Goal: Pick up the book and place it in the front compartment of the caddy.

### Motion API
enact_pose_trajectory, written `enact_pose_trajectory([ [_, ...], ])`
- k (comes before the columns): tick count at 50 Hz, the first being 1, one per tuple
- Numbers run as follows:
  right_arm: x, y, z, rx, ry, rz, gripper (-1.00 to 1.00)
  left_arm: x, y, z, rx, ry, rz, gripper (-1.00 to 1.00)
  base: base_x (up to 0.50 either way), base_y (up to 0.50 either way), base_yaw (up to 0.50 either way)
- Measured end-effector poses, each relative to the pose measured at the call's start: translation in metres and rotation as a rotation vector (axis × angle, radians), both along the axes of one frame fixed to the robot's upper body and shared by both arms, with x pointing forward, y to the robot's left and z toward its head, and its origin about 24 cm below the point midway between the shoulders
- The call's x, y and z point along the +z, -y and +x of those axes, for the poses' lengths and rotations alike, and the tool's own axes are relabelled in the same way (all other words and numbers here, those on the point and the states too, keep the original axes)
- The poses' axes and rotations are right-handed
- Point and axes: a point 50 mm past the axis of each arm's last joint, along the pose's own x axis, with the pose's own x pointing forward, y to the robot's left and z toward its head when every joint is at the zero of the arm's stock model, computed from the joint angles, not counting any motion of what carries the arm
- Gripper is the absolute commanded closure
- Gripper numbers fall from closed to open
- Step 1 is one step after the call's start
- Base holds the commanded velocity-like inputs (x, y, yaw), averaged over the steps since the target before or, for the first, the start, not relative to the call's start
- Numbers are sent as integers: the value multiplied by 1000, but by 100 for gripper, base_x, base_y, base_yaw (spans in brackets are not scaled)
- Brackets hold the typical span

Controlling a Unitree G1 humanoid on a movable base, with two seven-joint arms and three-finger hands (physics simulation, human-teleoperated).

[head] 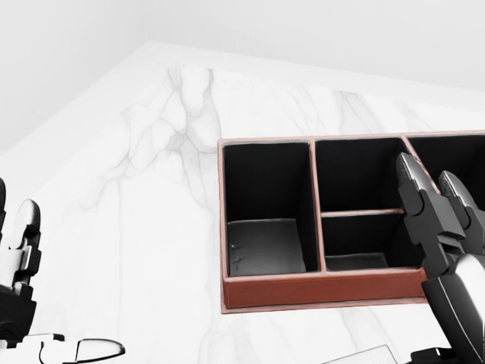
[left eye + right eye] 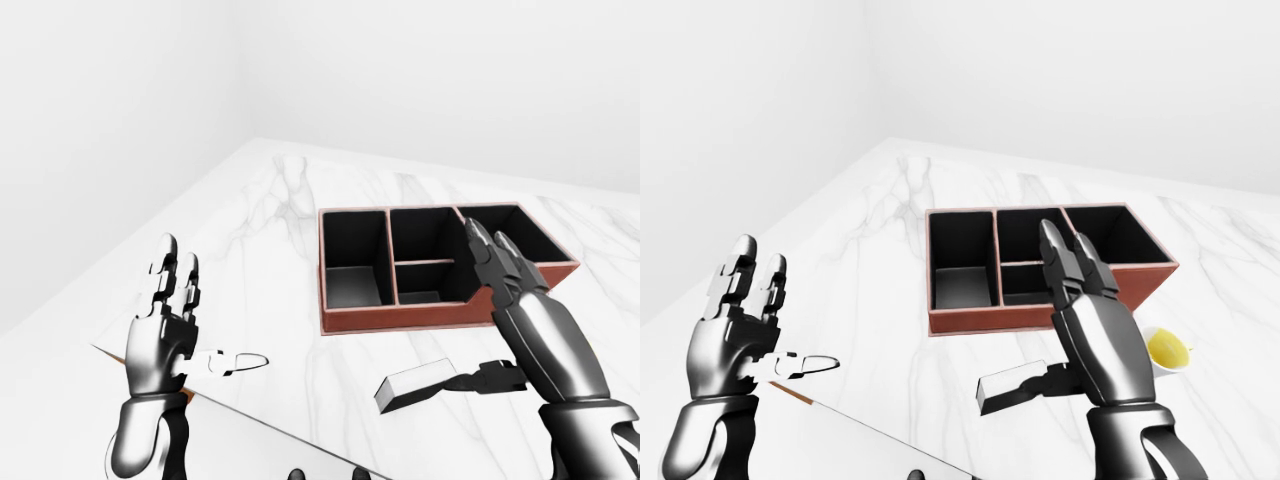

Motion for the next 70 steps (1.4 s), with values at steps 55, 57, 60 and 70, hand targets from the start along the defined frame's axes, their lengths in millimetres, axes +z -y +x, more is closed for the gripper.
enact_pose_trajectory([
  [55, -29, -4, 7, 17, -187, -106, -100, 0, 1, -1, 0, 0, 1, -100, 0, 0, 0],
  [57, -32, -4, 8, 21, -202, -105, -100, 0, 1, -1, 0, 0, 1, -100, 0, 0, 0],
  [60, -37, -4, 10, 25, -223, -103, -100, 0, 1, 0, 0, -1, 1, -100, 0, 0, 0],
  [70, -52, -4, 14, 39, -297, -99, -100, 0, 1, 0, -1, -2, 1, -100, 0, 0, 0],
])
